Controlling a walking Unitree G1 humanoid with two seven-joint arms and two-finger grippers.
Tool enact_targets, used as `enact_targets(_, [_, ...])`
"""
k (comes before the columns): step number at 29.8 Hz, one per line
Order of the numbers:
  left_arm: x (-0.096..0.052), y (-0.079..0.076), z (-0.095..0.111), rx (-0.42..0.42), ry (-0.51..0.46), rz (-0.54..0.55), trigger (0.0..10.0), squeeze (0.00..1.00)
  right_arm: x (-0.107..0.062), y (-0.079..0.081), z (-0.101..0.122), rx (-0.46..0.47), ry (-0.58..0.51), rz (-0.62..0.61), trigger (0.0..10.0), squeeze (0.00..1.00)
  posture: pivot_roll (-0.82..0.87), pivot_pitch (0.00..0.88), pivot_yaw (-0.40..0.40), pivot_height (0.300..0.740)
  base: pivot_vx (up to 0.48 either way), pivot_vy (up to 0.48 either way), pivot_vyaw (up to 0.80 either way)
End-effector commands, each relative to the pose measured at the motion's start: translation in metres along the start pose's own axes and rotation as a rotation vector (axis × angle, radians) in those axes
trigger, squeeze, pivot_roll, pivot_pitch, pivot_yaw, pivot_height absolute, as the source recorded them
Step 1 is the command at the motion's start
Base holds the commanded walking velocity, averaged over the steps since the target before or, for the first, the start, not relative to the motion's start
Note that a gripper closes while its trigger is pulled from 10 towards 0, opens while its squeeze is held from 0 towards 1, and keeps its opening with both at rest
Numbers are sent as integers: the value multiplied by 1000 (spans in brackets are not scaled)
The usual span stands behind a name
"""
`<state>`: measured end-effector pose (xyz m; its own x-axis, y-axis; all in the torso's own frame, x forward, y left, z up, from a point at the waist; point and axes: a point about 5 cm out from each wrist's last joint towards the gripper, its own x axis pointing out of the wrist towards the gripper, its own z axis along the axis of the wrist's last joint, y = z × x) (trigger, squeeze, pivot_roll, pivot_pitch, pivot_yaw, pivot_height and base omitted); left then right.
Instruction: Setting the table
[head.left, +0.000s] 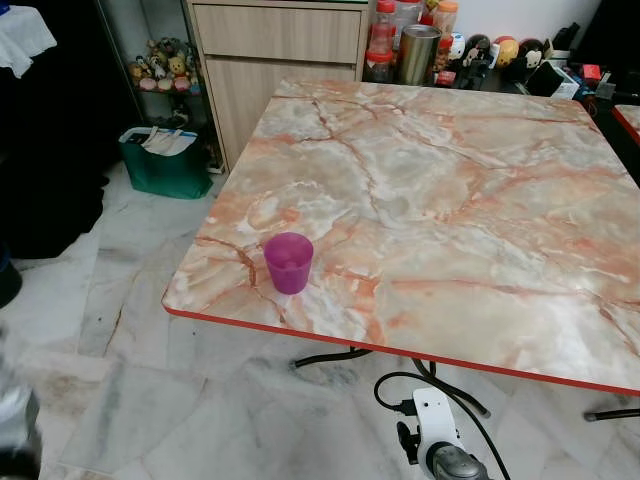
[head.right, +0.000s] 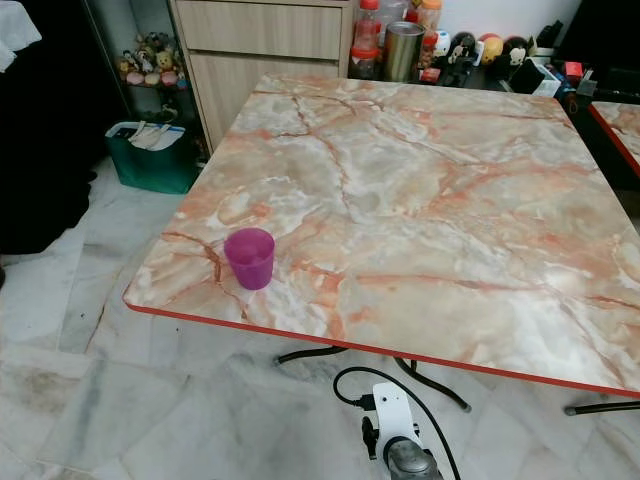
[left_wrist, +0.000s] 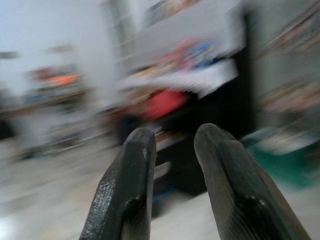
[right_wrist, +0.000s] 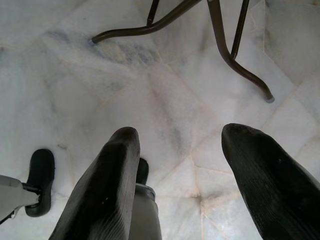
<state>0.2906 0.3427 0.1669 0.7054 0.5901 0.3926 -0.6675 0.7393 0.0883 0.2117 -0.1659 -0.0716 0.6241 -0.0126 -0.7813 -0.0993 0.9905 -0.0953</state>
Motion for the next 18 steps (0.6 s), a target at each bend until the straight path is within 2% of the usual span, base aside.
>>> enact_targets(1, [4,-24,19,-62,-47,-120,10000,0,-1,-2,-4,-3,18,-6,10000,0,170,106,-34,715,0,0,0])
enact_targets(3, [5,-46,34,-134,-65,-213,10000,0,-1,-2,-4,-3,18,-6,10000,0,168,107,-34,715,0,0,0])
enact_targets(4, [4,-61,42,-159,-69,-290,10000,0,-1,-1,-4,-3,18,-7,10000,0,164,107,-31,715,0,0,0])
enact_targets(7, [-2,-91,57,-224,-60,-459,10000,0,-1,-1,-4,3,18,-10,10000,0,155,107,-24,715,0,0,0])
enact_targets(11, [-15,-123,76,-256,-42,-664,10000,0,-1,-1,-5,8,18,-14,10000,0,158,108,-18,715,0,0,0])
enact_targets(12, [-15,-123,76,-256,-42,-664,10000,0,-1,-1,-5,8,18,-14,10000,0,158,108,-18,715,0,0,0])
enact_targets(13, [-18,-129,80,-274,-28,-707,10000,259,-1,-1,-5,9,19,-15,10000,0,158,108,-18,715,0,0,0])
enact_targets(14, [-21,-133,82,-288,-20,-742,10000,1000,-1,-1,-6,10,20,-15,10000,0,158,109,-13,715,0,0,0])
enact_targets(18, [-27,-142,84,-324,25,-820,10000,1000,-1,0,-6,14,21,-16,10000,0,156,108,-12,715,0,0,0])
